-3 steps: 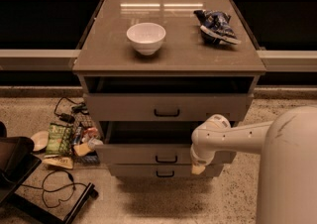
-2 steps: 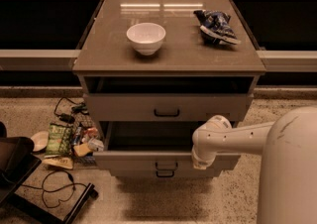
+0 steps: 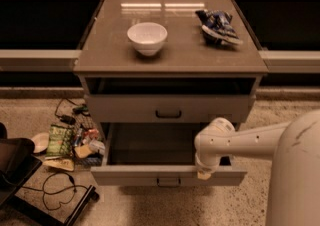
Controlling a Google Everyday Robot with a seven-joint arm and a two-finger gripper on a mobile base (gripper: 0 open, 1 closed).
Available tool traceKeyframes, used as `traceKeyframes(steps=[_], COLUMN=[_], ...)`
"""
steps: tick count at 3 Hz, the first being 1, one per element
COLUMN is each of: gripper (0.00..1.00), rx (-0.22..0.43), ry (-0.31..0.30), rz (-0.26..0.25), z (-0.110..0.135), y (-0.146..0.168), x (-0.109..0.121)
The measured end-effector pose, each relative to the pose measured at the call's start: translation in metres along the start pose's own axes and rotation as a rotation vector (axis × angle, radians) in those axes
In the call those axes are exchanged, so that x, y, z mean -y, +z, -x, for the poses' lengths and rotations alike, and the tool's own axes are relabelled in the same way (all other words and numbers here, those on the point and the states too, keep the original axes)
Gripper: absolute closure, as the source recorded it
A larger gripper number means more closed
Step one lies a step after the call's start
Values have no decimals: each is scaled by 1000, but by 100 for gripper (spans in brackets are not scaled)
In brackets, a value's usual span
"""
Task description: Open middle drawer
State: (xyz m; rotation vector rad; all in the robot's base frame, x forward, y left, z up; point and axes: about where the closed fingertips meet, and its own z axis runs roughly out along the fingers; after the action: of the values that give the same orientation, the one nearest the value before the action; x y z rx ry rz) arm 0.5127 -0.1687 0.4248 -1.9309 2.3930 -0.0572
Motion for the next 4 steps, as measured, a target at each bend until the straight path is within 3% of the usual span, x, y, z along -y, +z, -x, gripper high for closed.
traceKeyframes(steps=[3,4], gripper=[100,81], rx=[-18,-19], ry=[20,20], rz=[2,5], z=[-2,-3], y=[-6,-5], x=[-11,-12])
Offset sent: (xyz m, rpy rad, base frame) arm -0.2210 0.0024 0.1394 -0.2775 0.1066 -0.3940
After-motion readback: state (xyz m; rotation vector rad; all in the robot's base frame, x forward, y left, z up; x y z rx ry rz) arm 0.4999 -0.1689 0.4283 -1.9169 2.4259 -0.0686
